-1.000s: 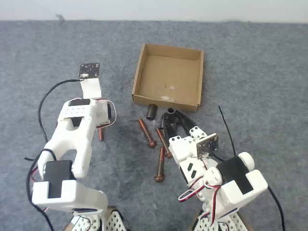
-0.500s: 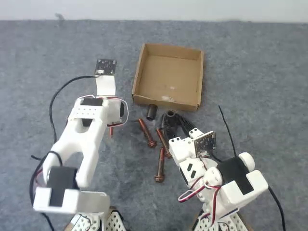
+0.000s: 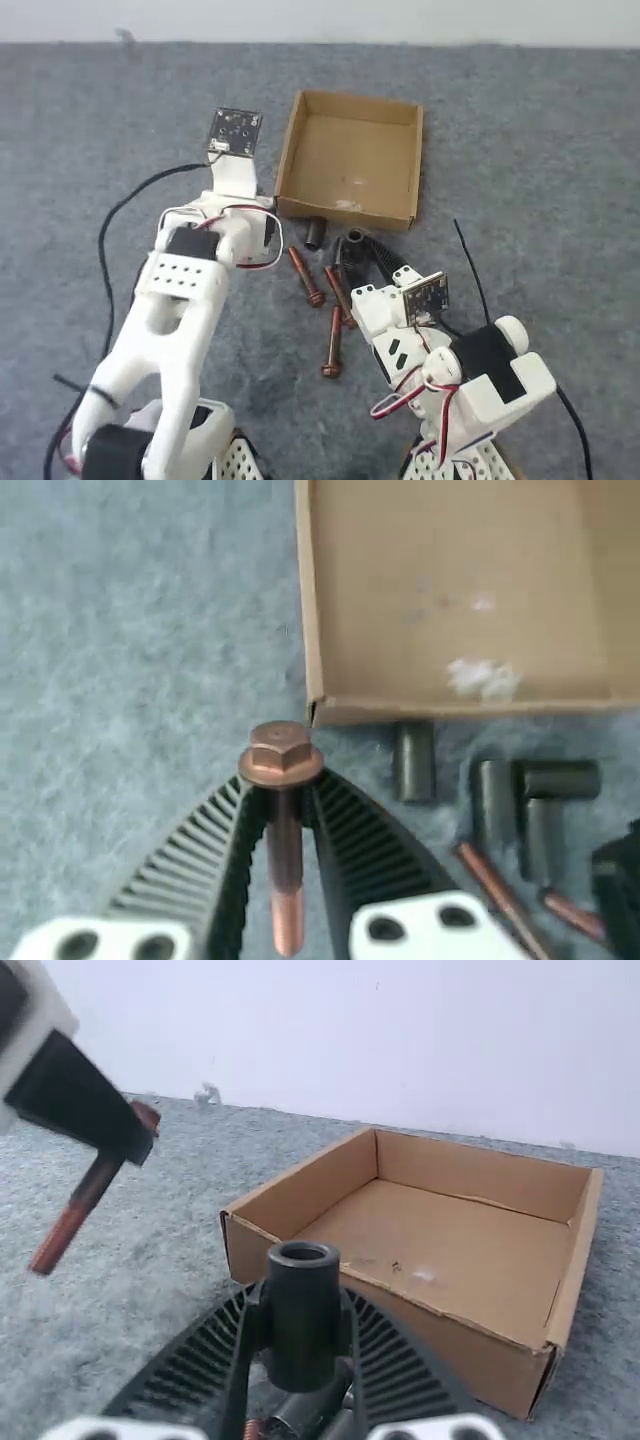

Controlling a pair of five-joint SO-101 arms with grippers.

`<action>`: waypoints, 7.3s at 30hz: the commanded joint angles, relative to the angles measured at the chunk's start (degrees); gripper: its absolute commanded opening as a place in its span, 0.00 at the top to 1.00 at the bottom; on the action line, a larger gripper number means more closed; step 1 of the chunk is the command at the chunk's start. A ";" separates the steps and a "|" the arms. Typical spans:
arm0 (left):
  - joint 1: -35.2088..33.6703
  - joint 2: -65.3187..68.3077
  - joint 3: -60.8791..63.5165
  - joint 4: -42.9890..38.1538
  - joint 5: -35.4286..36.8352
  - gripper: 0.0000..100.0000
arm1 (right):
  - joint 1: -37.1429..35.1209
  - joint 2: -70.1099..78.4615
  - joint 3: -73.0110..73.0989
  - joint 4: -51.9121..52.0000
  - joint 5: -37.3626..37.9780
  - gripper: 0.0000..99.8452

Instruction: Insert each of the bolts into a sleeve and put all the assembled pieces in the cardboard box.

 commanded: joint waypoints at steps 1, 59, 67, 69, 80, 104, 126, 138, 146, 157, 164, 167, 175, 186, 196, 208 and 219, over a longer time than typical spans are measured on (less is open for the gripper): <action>0.62 -6.95 2.42 -7.56 -0.18 0.99 | -0.13 -0.31 0.44 0.04 0.97 0.99; 14.59 -64.00 48.04 -28.31 22.77 0.99 | -10.42 -0.31 1.23 4.62 0.97 0.99; 14.51 -65.41 48.31 -27.96 22.77 0.99 | -11.03 -0.31 1.23 5.76 1.05 0.99; 14.51 -65.58 49.80 -28.31 22.77 0.99 | -11.03 -0.31 1.23 5.76 1.05 0.99; 14.51 -65.23 50.59 -31.47 22.68 0.99 | -11.03 -0.31 1.23 5.85 3.87 0.99; 15.56 -41.32 47.96 -46.51 20.92 0.99 | -10.77 -0.31 1.23 5.85 4.22 0.99; 18.64 -41.14 49.27 -35.08 16.88 0.99 | -9.19 -0.40 1.32 5.58 4.31 0.99; 18.20 -41.14 49.89 -32.09 16.97 0.69 | -9.10 -0.40 1.32 5.67 4.31 0.99; 18.02 -41.41 49.45 -32.26 17.05 0.69 | -7.43 -0.40 0.79 5.76 4.31 0.99; 7.65 -41.41 45.32 -32.18 16.97 0.69 | -7.43 -0.40 0.79 5.85 4.31 0.99; 5.19 -41.41 45.58 -32.00 17.05 0.69 | -7.34 -0.40 0.70 5.85 4.31 0.99; 2.46 -41.32 45.76 -32.00 17.05 0.69 | -7.34 -0.40 0.70 5.85 4.31 0.99; -4.40 -41.41 49.01 -32.26 16.70 0.98 | -7.25 -0.40 0.70 5.85 4.31 0.99; -10.64 -41.41 49.98 -28.84 13.45 0.99 | -4.18 -0.92 0.62 5.32 4.31 0.99; -10.64 -41.41 49.89 -28.84 13.36 0.99 | 1.01 -5.58 0.79 5.93 4.31 0.99; -10.64 -41.41 49.89 -28.92 13.36 0.99 | 3.82 -25.10 1.41 29.76 3.96 0.99; -10.64 -41.41 49.89 -28.92 13.36 0.99 | 4.00 -44.70 -1.05 57.36 3.87 0.99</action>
